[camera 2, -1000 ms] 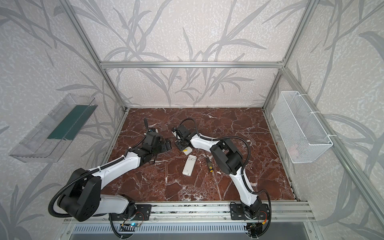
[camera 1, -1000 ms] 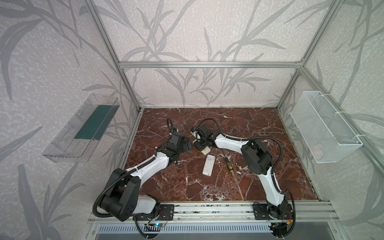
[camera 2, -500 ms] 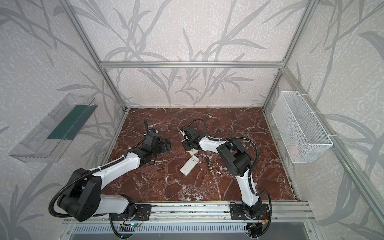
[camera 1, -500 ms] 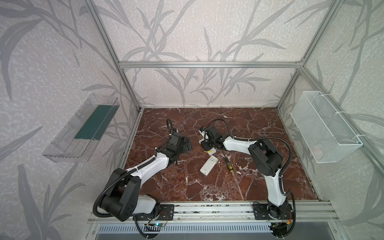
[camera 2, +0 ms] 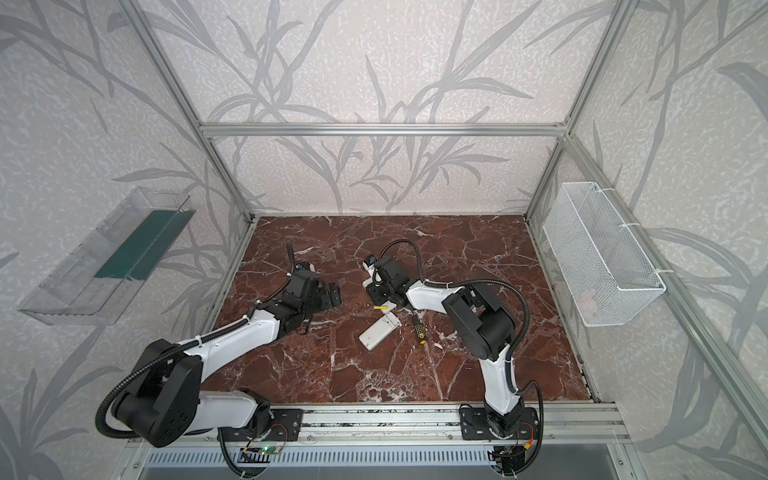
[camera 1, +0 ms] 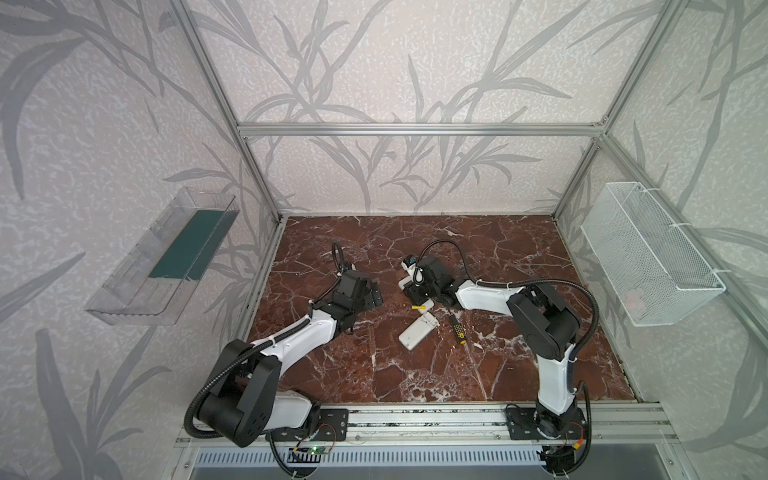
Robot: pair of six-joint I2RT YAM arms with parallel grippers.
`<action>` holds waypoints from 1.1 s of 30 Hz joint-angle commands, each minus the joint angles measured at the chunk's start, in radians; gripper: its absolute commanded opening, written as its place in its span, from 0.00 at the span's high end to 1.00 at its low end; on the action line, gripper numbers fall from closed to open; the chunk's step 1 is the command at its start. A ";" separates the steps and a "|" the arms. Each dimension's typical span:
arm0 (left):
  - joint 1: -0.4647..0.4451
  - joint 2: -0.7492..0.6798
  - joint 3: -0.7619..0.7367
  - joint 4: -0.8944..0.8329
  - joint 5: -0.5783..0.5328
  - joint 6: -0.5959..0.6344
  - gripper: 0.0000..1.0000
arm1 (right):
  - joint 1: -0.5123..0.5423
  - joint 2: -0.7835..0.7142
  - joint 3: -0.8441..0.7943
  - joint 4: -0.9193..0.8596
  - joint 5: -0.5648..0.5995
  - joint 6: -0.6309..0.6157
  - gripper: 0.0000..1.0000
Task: Unload the batteries from the remote control
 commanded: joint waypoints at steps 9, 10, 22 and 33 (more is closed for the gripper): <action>0.005 -0.013 -0.046 0.122 0.085 0.061 0.01 | -0.025 -0.062 -0.028 0.126 -0.043 -0.011 0.45; 0.005 -0.012 -0.053 0.137 0.086 0.059 0.01 | -0.025 -0.062 -0.025 0.128 -0.043 -0.013 0.45; 0.002 -0.005 -0.097 0.348 0.240 0.213 0.01 | -0.040 -0.124 -0.025 0.136 -0.107 0.025 0.45; -0.024 -0.001 -0.151 0.627 0.464 0.300 0.01 | -0.068 -0.207 -0.032 0.115 -0.175 0.072 0.45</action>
